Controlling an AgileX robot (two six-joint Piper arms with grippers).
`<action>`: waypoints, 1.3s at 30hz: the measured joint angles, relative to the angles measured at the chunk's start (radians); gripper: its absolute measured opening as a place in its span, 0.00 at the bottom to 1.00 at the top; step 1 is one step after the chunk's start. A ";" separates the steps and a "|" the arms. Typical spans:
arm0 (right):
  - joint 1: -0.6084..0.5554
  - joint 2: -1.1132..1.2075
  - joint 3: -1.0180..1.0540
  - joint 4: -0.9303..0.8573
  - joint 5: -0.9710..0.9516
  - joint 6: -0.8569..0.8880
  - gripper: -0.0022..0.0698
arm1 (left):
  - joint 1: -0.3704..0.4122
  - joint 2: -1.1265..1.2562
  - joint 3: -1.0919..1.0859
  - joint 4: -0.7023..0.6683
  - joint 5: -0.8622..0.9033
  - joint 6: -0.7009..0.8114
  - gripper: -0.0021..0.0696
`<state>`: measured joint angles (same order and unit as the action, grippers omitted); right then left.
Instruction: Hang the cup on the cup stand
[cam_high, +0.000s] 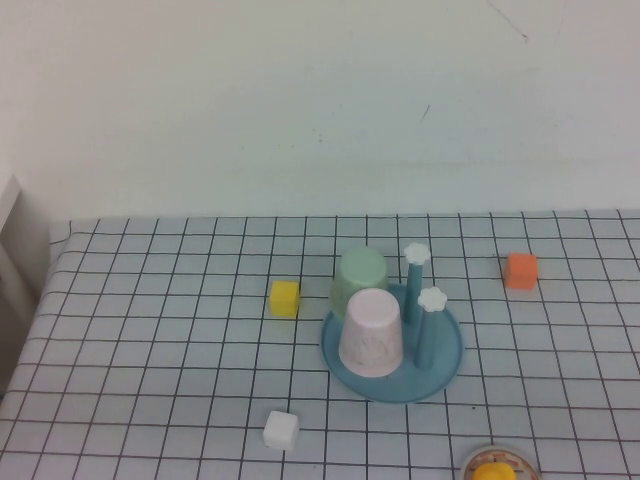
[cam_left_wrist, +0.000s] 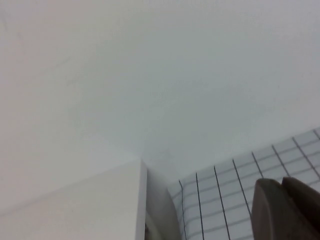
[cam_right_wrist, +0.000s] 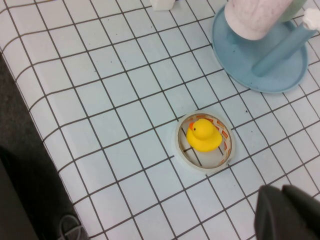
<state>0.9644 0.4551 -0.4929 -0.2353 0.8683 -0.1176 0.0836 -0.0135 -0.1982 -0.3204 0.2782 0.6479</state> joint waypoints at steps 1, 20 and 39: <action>0.000 0.000 0.000 0.000 0.000 0.000 0.03 | 0.005 0.000 0.020 0.007 -0.007 0.000 0.03; 0.000 0.000 0.000 0.000 0.000 0.000 0.03 | 0.011 0.000 0.217 0.320 0.012 -0.541 0.03; 0.000 0.000 0.000 0.000 0.000 0.000 0.03 | -0.135 0.000 0.215 0.320 0.039 -0.695 0.03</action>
<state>0.9644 0.4551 -0.4929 -0.2353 0.8683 -0.1176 -0.0510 -0.0135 0.0168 0.0000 0.3167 -0.0472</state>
